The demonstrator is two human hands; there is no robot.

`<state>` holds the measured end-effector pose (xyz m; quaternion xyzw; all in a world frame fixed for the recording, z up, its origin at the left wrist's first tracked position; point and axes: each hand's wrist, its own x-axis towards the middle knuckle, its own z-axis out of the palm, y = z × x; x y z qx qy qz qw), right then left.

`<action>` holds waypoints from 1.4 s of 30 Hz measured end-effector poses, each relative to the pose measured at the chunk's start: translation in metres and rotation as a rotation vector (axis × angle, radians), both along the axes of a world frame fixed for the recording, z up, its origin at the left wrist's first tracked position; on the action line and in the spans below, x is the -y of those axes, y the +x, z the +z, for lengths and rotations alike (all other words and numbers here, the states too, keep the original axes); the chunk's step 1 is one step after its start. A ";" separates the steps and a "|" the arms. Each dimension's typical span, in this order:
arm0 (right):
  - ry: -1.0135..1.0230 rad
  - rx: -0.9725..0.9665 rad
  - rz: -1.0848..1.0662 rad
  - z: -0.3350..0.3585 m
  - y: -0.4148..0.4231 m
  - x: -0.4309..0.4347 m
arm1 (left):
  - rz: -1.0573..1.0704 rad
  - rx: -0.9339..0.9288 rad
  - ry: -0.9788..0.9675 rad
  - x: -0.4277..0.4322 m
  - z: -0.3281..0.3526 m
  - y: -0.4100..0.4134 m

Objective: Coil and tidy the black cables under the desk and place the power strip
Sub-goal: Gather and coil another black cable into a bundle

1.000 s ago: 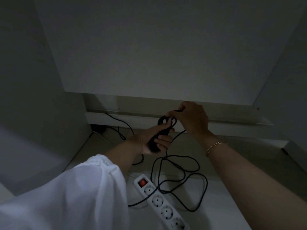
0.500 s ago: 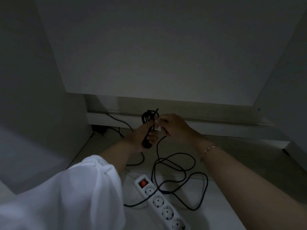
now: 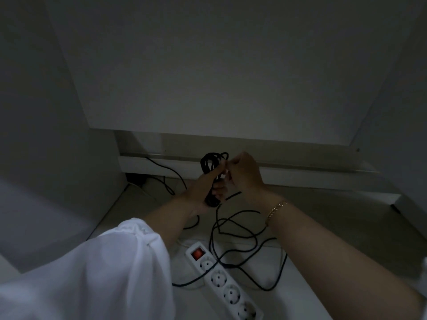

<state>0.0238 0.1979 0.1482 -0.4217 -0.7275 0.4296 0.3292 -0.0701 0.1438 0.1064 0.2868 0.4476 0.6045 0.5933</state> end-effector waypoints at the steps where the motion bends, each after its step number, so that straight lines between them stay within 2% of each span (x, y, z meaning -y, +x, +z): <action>1: -0.049 -0.026 0.036 0.003 0.002 0.004 | 0.020 -0.005 0.015 -0.001 0.001 0.000; 4: -0.146 -0.122 0.115 0.008 0.007 0.012 | 0.091 -0.034 0.020 -0.005 0.004 -0.001; 7: -0.182 -0.097 0.225 0.007 0.009 0.014 | 0.179 -0.012 0.045 -0.008 0.005 -0.003; 13: -0.077 -0.052 0.228 -0.007 -0.002 0.008 | 0.284 0.116 0.103 -0.009 0.009 -0.008; 15: -0.015 0.039 0.278 -0.009 0.002 0.009 | 0.342 0.158 0.079 -0.011 0.009 -0.011; 17: 0.121 0.253 0.329 -0.010 0.007 0.013 | 0.386 0.210 0.086 -0.013 0.009 -0.015; 19: 0.199 0.366 0.318 -0.016 0.007 0.014 | 0.358 0.202 0.071 -0.013 0.007 -0.018; 23: 0.193 0.298 0.175 -0.019 0.006 0.016 | 0.181 -0.084 -0.010 -0.009 0.004 -0.008; 26: 0.196 0.342 0.187 -0.015 0.004 0.014 | 0.170 -0.134 0.003 -0.009 0.004 -0.002; 29: 0.174 0.309 0.277 -0.014 0.001 0.014 | 0.241 -0.054 0.005 -0.012 0.007 -0.007; 32: 0.200 0.309 0.381 -0.010 0.003 0.015 | 0.341 0.178 0.021 -0.018 0.008 -0.017; 34: 0.187 0.365 0.443 -0.009 0.005 0.015 | 0.369 0.267 0.036 -0.019 0.006 -0.025; 37: 0.133 0.446 0.513 -0.010 0.009 0.015 | 0.280 0.302 0.040 -0.012 0.004 -0.032; 42: 0.114 0.610 0.595 -0.008 0.014 0.015 | 0.142 0.228 0.053 -0.003 0.006 -0.038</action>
